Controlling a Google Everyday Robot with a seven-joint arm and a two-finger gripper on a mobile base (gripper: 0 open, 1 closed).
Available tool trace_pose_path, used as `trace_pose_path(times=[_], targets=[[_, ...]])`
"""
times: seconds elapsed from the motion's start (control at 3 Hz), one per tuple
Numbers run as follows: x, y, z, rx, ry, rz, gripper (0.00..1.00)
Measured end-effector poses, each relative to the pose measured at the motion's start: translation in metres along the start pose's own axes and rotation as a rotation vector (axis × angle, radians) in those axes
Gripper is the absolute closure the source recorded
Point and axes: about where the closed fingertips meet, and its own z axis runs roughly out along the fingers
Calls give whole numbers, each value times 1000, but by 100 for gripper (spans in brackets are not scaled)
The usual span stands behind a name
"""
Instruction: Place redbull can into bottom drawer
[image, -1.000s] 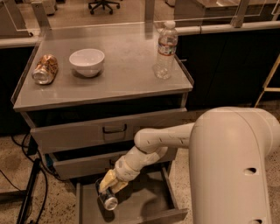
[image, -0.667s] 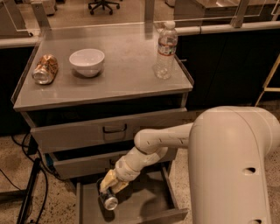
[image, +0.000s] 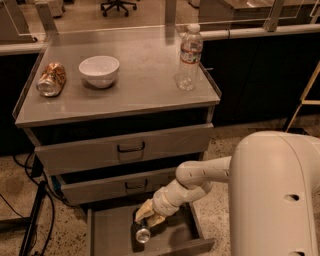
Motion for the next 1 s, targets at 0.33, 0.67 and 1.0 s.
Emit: trace_pose_path(times=[0.33,0.67,1.0], targets=[[0,0,0,0,0,0,100],[-19,-24,12,-17,-45,80,100],[-38,-54,22,-16,-90,172,100]])
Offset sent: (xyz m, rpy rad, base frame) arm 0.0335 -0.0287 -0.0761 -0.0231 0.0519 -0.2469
